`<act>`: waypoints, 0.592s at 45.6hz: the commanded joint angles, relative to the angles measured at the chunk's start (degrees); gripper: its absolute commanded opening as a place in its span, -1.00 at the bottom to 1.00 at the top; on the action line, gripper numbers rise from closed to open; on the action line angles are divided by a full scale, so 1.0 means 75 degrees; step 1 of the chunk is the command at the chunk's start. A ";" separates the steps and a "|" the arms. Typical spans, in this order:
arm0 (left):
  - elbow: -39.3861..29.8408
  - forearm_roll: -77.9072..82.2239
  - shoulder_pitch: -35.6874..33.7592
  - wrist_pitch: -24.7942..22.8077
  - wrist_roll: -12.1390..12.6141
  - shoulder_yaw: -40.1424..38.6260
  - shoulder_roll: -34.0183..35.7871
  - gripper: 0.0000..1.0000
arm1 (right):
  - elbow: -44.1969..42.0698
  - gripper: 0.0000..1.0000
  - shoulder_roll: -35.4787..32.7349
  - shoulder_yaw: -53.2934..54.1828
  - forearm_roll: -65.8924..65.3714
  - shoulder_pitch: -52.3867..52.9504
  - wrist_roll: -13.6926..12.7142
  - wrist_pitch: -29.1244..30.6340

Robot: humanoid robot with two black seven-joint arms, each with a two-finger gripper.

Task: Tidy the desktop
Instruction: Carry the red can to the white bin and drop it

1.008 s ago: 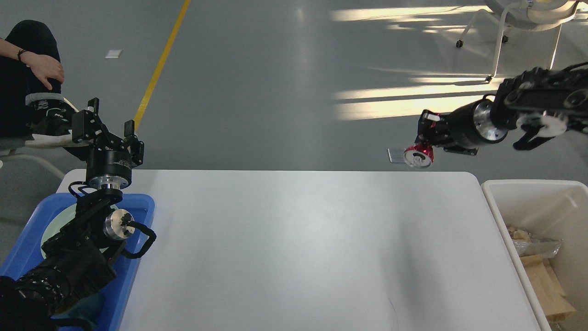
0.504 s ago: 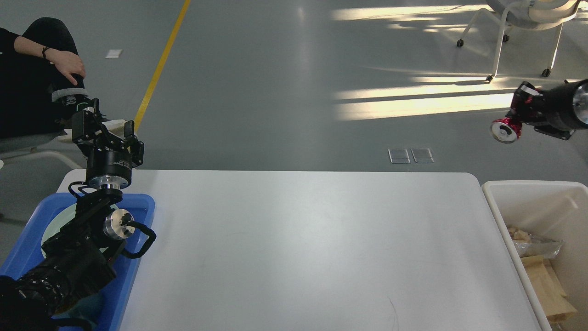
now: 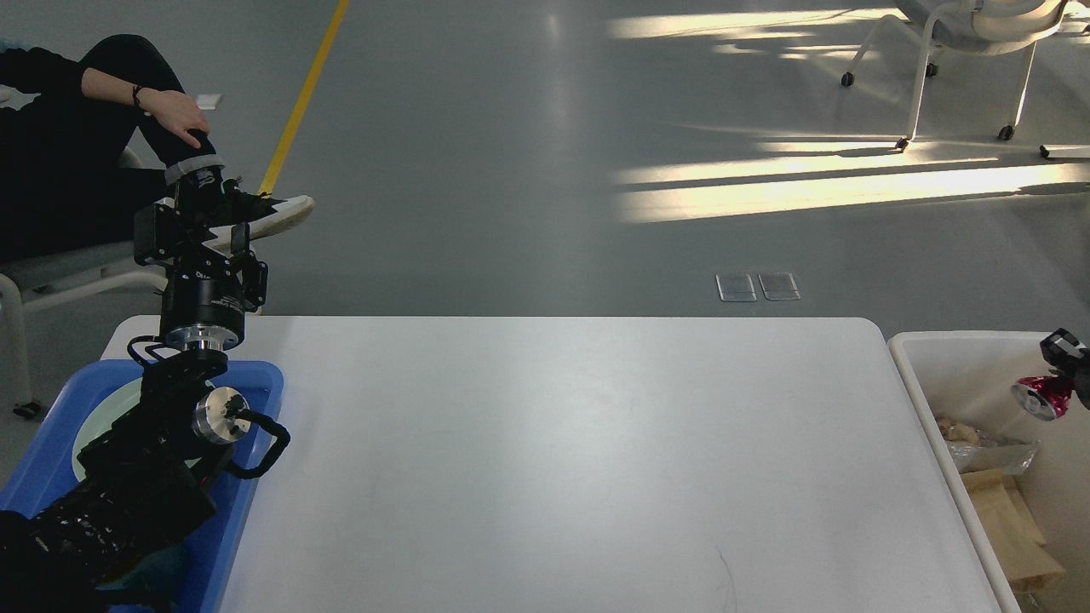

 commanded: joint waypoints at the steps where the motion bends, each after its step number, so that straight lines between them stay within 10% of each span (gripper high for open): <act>1: 0.0000 0.0000 0.0000 0.0000 0.0000 0.0000 0.0001 0.93 | -0.0046 0.95 0.0206 0.0157 0.0010 -0.0471 -0.0006 -0.1049; 14: 0.0000 0.0000 0.0000 0.0000 0.0000 0.0000 0.0001 0.93 | -0.0023 0.99 0.0276 0.0764 0.0022 -0.0495 0.0017 -0.1249; 27: 0.0000 0.0000 0.0000 0.0000 0.0000 0.0000 0.0001 0.93 | 0.0059 1.00 0.0463 0.8553 0.0022 -0.0214 0.0029 -0.1179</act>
